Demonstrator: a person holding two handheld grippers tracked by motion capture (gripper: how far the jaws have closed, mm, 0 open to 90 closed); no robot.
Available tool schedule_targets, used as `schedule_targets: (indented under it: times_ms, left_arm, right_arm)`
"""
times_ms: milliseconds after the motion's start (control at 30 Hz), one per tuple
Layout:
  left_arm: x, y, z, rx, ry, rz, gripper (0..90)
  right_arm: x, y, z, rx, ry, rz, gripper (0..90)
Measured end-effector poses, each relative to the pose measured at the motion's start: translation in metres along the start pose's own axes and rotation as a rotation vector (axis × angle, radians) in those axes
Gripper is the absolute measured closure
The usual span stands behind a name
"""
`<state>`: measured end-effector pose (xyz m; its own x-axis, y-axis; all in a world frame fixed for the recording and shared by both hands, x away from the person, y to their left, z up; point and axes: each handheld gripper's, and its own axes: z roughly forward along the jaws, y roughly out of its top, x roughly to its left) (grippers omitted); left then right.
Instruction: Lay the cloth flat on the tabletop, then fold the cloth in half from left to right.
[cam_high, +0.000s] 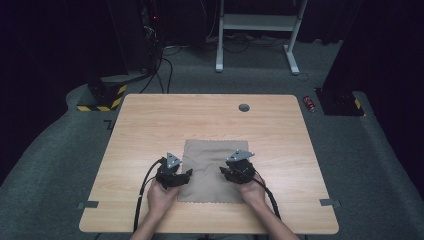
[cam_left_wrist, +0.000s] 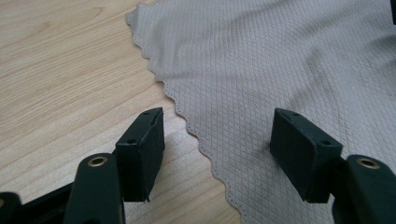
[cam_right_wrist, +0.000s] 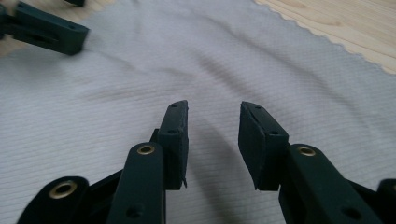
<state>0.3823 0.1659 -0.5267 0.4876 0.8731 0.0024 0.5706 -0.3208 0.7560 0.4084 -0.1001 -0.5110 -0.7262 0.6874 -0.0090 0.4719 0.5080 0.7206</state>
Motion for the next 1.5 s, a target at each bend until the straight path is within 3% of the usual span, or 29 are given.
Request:
schedule_targets:
  times_ms: [300,367,533,700,800,900,1067,1167,1300,1400,1500]
  left_arm:
    - [0.004,0.0,-0.002,0.004,-0.026,-0.008,40.4]
    - [0.008,0.004,-0.003,0.026,-0.035,-0.016,41.2]
    - [0.016,0.018,-0.007,0.016,-0.059,-0.036,41.7]
    - [0.033,0.036,-0.003,0.028,-0.04,-0.062,43.4]
    - [0.039,0.04,0.0,0.023,-0.028,-0.072,43.8]
    - [0.048,0.045,0.007,0.049,-0.021,-0.082,45.4]
    - [0.055,0.051,0.016,0.065,-0.012,-0.085,46.1]
    - [0.058,0.055,0.019,0.036,-0.007,-0.089,46.9]
    - [0.06,0.063,0.025,0.056,-0.006,-0.091,46.6]
    - [0.063,0.064,0.028,0.039,-0.016,-0.128,47.5]
    - [0.069,0.06,0.034,0.063,-0.005,-0.153,48.5]
  right_arm:
    - [0.022,0.001,-0.003,-0.016,0.045,-0.05,65.6]
    - [0.03,0.001,-0.004,-0.018,0.078,-0.054,69.0]
    - [0.044,0.002,-0.004,-0.016,0.11,-0.083,72.2]
    - [0.064,0.007,-0.001,-0.035,0.155,-0.111,74.5]
    - [0.07,0.009,0.0,-0.037,0.167,-0.125,74.8]
    - [0.082,0.014,0.004,-0.04,0.185,-0.148,75.2]
    - [0.093,0.015,0.008,-0.038,0.21,-0.158,75.2]
    - [0.102,0.015,0.01,-0.037,0.226,-0.175,75.1]
    - [0.114,0.016,0.013,-0.04,0.254,-0.189,75.0]
    - [0.123,0.017,0.017,-0.038,0.269,-0.209,74.7]
    - [0.13,0.017,0.02,-0.032,0.281,-0.217,73.9]
